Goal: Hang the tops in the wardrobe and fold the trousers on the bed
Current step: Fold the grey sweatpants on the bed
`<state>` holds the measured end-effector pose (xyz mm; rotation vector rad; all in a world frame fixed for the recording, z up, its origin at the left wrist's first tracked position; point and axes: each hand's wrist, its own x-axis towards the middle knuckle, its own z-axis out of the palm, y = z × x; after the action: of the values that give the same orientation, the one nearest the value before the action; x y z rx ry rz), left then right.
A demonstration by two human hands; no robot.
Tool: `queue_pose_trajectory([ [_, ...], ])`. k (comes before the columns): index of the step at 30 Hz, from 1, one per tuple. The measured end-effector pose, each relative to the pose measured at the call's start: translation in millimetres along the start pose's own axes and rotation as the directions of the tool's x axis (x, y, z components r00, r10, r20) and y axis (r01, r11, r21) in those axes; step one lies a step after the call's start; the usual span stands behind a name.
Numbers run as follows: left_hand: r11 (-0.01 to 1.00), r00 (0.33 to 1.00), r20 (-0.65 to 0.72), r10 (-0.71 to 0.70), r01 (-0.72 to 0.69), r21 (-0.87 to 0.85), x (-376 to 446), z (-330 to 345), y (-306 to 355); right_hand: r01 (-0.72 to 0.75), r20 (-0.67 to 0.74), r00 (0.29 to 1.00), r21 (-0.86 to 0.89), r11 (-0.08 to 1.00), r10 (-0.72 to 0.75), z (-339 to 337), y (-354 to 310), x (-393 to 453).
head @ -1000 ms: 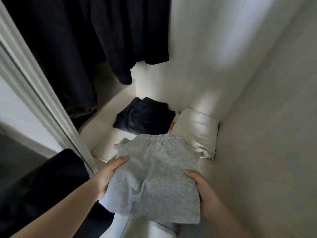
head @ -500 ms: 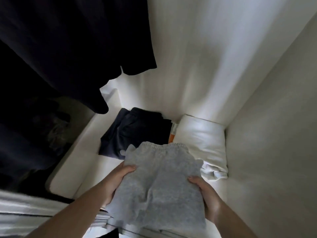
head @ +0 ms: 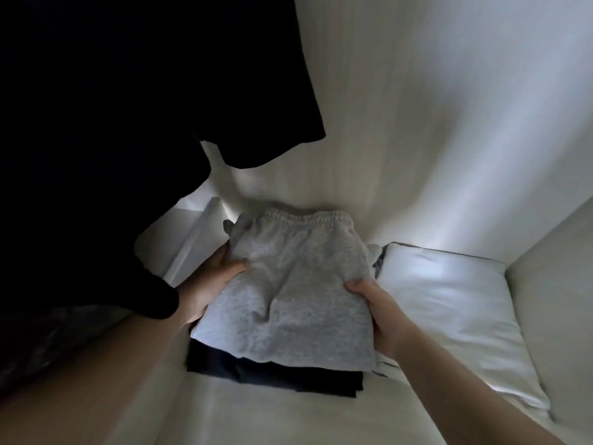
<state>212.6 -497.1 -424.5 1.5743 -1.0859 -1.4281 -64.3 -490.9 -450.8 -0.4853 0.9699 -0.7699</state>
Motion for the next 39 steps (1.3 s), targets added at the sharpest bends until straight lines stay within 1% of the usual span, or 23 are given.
queue_pose_trajectory([
  [2,0.994,0.998,-0.059,0.038,-0.032,0.101,29.5,-8.0,-24.0,0.011,-0.040,0.999,-0.003,1.000,-0.011,-2.0,15.5,27.9],
  [5,0.967,0.990,-0.130,0.057,-0.023,0.254,55.4,-8.1,-60.9,-0.017,-0.029,0.999,-0.031,0.999,0.016,-8.5,45.5,58.9],
  [7,0.954,0.987,-0.161,0.020,0.029,0.298,58.4,-4.6,-82.2,-0.032,-0.055,0.998,-0.061,0.998,0.029,-14.1,62.4,66.3],
  [8,0.946,0.980,-0.201,0.010,0.056,0.319,57.1,-4.5,-90.6,-0.032,-0.070,0.997,-0.068,0.997,0.027,-17.3,68.3,66.2],
  [10,0.917,0.945,-0.326,-0.007,0.136,0.374,51.6,-9.0,-107.3,-0.012,-0.096,0.995,-0.079,0.997,0.005,-27.6,80.9,62.0],
  [12,0.892,0.907,-0.422,-0.014,0.201,0.404,38.8,-11.9,-122.1,0.050,-0.087,0.994,-0.171,0.984,-0.066,-34.7,92.4,49.4],
  [13,0.880,0.901,-0.434,-0.017,0.220,0.422,31.3,-13.4,-129.3,0.076,-0.077,0.992,-0.261,0.962,-0.099,-36.2,98.3,43.4],
  [16,0.854,0.934,-0.358,-0.012,0.196,0.482,17.6,-19.6,-143.7,0.154,-0.027,0.980,-0.513,0.844,-0.196,-33.9,106.8,36.0],
  [17,0.857,0.933,-0.360,-0.015,0.198,0.476,17.5,-23.8,-146.6,0.161,-0.031,0.977,-0.537,0.828,-0.210,-33.9,107.1,37.2],
  [19,0.845,0.904,-0.427,-0.008,0.235,0.480,20.0,-29.0,-147.3,0.107,-0.105,0.980,-0.438,0.892,-0.169,-36.5,102.5,39.5],
  [20,0.831,0.892,-0.451,0.001,0.250,0.497,22.1,-30.2,-149.1,0.080,-0.129,0.981,-0.409,0.909,-0.145,-38.4,100.7,39.8],
  [21,0.814,0.893,-0.450,-0.002,0.263,0.517,23.7,-30.4,-152.0,0.071,-0.137,0.981,-0.421,0.904,-0.140,-39.9,100.2,39.2],
  [24,0.748,0.913,-0.407,-0.018,0.283,0.601,22.9,-24.5,-159.4,0.020,-0.154,0.976,-0.634,0.773,-0.151,-38.9,102.1,33.6],
  [26,0.727,0.907,-0.411,0.095,0.219,0.651,20.7,-20.3,-159.8,0.011,-0.217,0.951,-0.692,0.722,-0.222,-35.4,103.2,33.4],
  [28,0.728,0.876,-0.395,0.276,0.078,0.681,19.9,-12.7,-152.1,0.097,-0.249,0.892,-0.708,0.699,-0.377,-29.5,99.8,34.7],
  [29,0.701,0.854,-0.348,0.386,-0.026,0.712,20.8,-8.5,-147.7,0.146,-0.231,0.856,-0.750,0.645,-0.462,-23.7,96.7,35.3],
  [30,0.659,0.834,-0.279,0.477,-0.129,0.741,22.8,-2.5,-141.3,0.181,-0.182,0.821,-0.816,0.549,-0.541,-16.4,92.7,36.3],
  [31,0.611,0.818,-0.200,0.540,-0.217,0.761,26.5,4.7,-134.5,0.211,-0.101,0.790,-0.881,0.423,-0.604,-9.0,89.9,38.2],
  [33,0.516,0.809,-0.039,0.586,-0.335,0.789,41.9,20.9,-124.2,0.258,0.118,0.744,-0.959,0.119,-0.658,6.2,84.2,48.8],
  [35,0.396,0.802,0.098,0.589,-0.392,0.830,63.0,36.4,-117.2,0.243,0.291,0.736,-0.956,-0.162,-0.611,10.2,82.0,71.2],
  [36,0.332,0.804,0.147,0.576,-0.395,0.857,74.1,42.2,-115.4,0.212,0.317,0.756,-0.946,-0.245,-0.573,8.8,79.2,84.0],
  [37,0.274,0.808,0.171,0.563,-0.378,0.884,85.5,46.8,-113.5,0.172,0.305,0.789,-0.943,-0.285,-0.533,5.9,74.2,96.1],
  [39,0.224,0.838,0.158,0.522,-0.313,0.923,106.5,49.9,-114.2,0.100,0.232,0.851,-0.952,-0.289,-0.471,-6.7,67.8,116.6],
])
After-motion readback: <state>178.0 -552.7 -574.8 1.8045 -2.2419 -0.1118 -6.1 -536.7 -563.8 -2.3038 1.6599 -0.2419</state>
